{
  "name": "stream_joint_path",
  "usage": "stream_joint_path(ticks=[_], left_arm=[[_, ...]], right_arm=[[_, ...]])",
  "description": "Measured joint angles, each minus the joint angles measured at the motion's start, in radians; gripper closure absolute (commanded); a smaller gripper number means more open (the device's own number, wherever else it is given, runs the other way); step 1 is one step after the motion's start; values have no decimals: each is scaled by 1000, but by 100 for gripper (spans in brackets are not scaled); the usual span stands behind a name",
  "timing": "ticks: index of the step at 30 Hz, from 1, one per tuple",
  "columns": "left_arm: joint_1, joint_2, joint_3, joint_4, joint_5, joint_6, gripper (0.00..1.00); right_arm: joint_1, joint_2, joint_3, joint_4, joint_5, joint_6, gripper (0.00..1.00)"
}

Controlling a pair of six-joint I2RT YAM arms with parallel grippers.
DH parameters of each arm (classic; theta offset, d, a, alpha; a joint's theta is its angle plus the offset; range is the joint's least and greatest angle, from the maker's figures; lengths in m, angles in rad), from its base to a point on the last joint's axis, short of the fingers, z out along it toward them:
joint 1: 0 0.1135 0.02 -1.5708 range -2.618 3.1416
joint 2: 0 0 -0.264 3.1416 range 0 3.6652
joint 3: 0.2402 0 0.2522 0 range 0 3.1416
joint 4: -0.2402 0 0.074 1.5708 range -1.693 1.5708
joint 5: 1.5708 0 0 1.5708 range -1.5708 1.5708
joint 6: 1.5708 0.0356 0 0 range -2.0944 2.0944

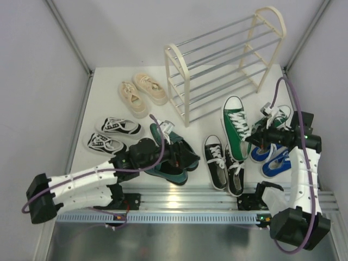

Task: Place and organize the shoes onto the shoe shelf
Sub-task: Pick up the shoe at the center of the board.

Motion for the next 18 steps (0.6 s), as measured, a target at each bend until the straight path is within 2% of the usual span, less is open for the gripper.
stream_joint_path(ticks=[3,7,12,18], left_arm=[[-63,145,42,97,-68,24,2],[-74,285,83,220,-90,47,1],[-76,355,91,334,-88,54,2],[-76,365,116,388,-85,54,4]], right_arm=[[24,0,47,-143,-56,-172,100],[119,0,71,-241,-92,-310,100],[240,-22,60,-267,-101,-347,100],[348,-59,41,-254,-100,-346,100]])
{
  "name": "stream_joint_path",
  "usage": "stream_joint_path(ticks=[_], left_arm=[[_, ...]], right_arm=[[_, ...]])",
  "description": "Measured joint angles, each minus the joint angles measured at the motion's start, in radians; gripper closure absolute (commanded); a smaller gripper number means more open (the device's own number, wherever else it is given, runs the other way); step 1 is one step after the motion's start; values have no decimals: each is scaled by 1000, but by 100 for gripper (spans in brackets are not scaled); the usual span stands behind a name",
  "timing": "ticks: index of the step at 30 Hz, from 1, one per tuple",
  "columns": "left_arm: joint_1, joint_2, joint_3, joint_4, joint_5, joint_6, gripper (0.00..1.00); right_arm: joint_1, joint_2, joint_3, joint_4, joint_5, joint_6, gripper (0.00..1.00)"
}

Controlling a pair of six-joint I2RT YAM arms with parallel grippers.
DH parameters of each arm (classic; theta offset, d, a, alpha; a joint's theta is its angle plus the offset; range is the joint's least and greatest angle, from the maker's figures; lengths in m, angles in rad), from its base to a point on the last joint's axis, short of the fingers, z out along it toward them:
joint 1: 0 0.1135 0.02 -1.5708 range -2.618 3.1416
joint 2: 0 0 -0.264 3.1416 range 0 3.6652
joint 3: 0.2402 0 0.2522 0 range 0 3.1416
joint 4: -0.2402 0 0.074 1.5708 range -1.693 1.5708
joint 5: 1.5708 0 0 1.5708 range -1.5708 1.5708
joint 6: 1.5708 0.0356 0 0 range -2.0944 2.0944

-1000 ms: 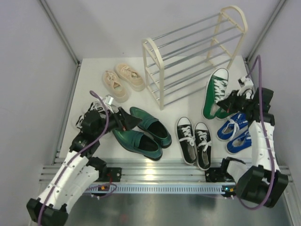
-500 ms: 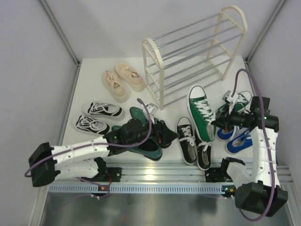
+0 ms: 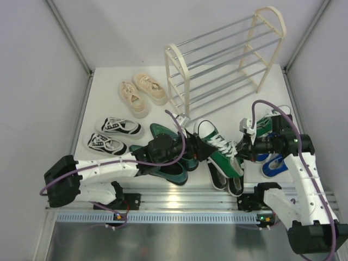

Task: Place and organize the shoes onto the shoe shelf
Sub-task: Pick up the shoe at the center of the board.

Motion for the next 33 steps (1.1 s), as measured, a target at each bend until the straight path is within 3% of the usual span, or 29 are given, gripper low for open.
stream_joint_path(ticks=[3,6,7,10,11,14,17,20,25,29,33], left_arm=[[-2,0,5,14,-5,-2,12],[-2,5,5,17,-19,-12,43],[-3,8,5,19,-23,-13,60],[-3,16,3,24,-55,-26,87],[-3,16,3,29,-63,-27,100],[-3,14,-17,30,-108,-28,100],[1,-9,-76,28,-158,-35,100],[11,-57,-145,30,-203,-70,100],[21,-119,-196,46,-264,-129,100],[29,-121,-198,74,-300,-179,100],[31,-121,-198,91,-323,-229,100]], right_arm=[[32,8,0,8,8,-1,100],[47,24,0,16,19,-10,100],[49,29,0,18,24,-16,99],[51,35,0,20,36,-42,78],[54,35,0,22,35,-56,56],[58,31,2,21,32,-75,30],[58,-4,23,23,61,-76,18],[58,-89,50,24,95,-96,13],[66,-167,73,-82,60,-299,21],[106,-92,38,-133,25,-472,32],[172,-12,0,-149,29,-505,37]])
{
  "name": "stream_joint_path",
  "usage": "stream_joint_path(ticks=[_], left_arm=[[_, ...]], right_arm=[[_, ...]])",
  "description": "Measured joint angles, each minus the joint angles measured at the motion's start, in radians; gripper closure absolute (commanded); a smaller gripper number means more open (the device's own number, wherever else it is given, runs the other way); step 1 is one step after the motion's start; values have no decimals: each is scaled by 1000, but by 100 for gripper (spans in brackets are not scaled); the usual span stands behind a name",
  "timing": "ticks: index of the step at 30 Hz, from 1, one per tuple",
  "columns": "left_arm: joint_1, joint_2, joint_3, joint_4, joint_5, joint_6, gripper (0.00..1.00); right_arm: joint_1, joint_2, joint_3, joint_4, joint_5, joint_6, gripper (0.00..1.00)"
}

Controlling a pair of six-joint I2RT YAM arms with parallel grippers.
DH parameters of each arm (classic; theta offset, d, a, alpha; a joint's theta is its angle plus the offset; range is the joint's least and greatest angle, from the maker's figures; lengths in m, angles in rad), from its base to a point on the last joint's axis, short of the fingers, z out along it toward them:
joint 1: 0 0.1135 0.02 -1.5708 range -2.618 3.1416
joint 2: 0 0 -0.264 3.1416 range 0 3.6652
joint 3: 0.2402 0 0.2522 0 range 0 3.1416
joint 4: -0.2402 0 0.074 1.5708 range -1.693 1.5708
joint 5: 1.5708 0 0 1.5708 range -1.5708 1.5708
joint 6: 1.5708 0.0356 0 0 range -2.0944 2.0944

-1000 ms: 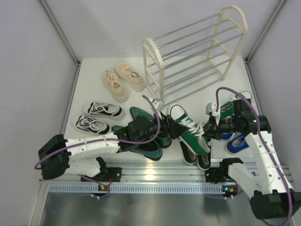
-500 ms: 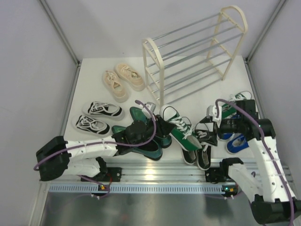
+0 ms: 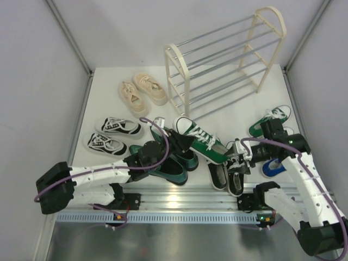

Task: Place and organize the shoes onto the shoe shelf
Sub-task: Pick up the shoe at the center of the board.

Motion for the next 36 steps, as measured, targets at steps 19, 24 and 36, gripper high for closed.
stream_joint_path(ticks=[19,24,36], left_arm=[[1,22,0,37,6,-87,100],[3,23,0,34,5,-86,100],[8,24,-7,32,2,-90,100]], right_arm=[[101,-16,-19,203,163,249,37],[120,-2,-39,255,211,279,37],[224,48,-67,372,308,320,87]])
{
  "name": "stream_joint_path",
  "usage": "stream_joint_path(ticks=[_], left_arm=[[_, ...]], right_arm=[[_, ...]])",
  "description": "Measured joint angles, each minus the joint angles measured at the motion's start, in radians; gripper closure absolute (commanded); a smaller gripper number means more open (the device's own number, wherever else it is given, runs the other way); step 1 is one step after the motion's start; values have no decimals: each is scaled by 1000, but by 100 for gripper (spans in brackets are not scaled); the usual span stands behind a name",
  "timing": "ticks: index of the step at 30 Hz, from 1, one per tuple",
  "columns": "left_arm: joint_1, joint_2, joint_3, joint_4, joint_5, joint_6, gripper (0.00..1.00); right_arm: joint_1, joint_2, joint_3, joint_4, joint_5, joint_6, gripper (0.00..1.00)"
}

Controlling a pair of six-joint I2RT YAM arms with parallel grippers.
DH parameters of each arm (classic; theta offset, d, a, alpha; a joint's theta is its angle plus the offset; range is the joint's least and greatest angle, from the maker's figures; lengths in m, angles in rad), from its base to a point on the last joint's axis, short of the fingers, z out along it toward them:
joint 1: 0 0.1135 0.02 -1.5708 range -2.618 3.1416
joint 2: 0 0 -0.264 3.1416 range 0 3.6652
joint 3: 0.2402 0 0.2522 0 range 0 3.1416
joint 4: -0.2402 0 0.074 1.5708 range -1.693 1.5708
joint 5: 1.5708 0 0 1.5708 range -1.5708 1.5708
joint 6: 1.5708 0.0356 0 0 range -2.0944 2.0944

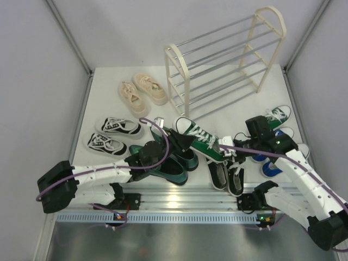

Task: Place and organize the shoes onto the shoe shelf
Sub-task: Pick up the shoe at the center of the board, then place the shoe at the shoe shelf.

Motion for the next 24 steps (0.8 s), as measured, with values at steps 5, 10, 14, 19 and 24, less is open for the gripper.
stream_joint_path(ticks=[5,10,14,19,24], left_arm=[[-5,0,-14,12,2,1,87],[-4,-13,-31,19,6,-10,37],[26,-77,-32,-8,-6,10,16],[39,-194,-24,-136,-21,83,11],[39,-351,16,-354,-35,210,11]], right_arm=[[10,8,-2,-23,1,-33,100],[13,-1,27,-56,22,-21,100],[12,-34,73,-106,85,40,100],[6,-47,156,-180,180,112,100],[4,-48,180,-232,253,128,100]])
